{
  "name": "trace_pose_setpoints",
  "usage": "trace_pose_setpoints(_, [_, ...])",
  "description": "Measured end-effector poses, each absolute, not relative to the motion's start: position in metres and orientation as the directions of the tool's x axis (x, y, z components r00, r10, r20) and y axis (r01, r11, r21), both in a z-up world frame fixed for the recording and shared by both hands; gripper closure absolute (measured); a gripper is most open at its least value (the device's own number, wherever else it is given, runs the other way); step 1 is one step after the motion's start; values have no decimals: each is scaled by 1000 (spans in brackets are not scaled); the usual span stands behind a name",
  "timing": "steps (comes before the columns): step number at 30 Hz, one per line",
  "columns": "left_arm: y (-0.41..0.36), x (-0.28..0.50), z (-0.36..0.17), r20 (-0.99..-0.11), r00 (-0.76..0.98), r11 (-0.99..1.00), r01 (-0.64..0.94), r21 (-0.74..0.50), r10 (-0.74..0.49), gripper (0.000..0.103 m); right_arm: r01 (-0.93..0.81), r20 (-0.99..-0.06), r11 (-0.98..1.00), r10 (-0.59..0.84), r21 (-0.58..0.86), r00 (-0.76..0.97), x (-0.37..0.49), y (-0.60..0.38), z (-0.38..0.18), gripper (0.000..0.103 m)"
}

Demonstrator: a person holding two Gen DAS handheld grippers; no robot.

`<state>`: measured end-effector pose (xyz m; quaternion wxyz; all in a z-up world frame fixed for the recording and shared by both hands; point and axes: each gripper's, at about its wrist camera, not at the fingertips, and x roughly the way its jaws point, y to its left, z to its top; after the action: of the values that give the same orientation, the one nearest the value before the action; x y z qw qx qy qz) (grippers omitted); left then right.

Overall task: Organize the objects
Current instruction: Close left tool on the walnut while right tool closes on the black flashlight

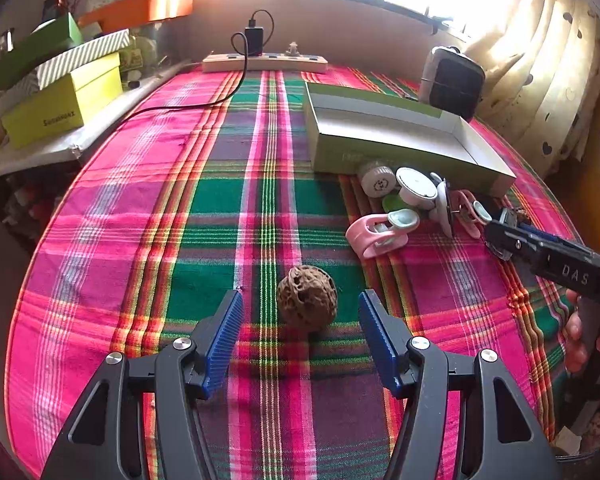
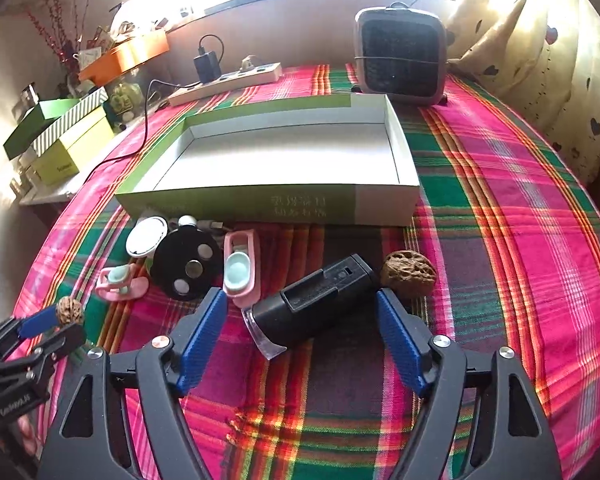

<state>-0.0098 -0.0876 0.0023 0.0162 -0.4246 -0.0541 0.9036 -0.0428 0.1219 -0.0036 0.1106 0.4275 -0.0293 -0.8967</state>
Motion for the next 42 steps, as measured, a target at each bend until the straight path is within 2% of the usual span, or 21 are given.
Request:
trace_pose_setpoints(15, [-87,-17,3,-771,-631,-994,-6,-108,87,44,103,-801,-995,-69,9,-595,-25,133,-1,28])
trace_pose_setpoints(23, [-83,-13,2,-771,-634,-998,-29,-60,65,44,88,-793,-995,-87,42,-603,-32,122,-2,29])
trace_pose_setpoints(26, [-84,-14,2,-767,-638,-997,-30,-67,71,44,64,-796,-998,-58,25,-602,-36,122,-5,36])
trace_pose_setpoints(30, [-84,-14,2,-768,-637,-998,-28,-64,67,46,58,-797,-998,-58,29,-601,-38,125,-5,38])
trace_pose_setpoints(31, [-84,-14,2,-769,-637,-998,-26,-60,63,49,56,-797,-998,-53,24,-602,-38,124,-5,39])
trace_pose_setpoints(36, [-88,-15,3,-769,-637,-998,-11,-65,58,61,57,-796,-998,-36,2,-604,-37,123,-4,57])
trace_pose_setpoints(40, [-87,-17,4,-771,-633,-997,-18,-75,70,72,68,-792,-998,-45,4,-608,-36,123,-4,65])
trace_pose_setpoints(42, [-86,-17,4,-772,-633,-997,-19,-69,66,74,73,-791,-997,-45,1,-610,-36,122,-4,69])
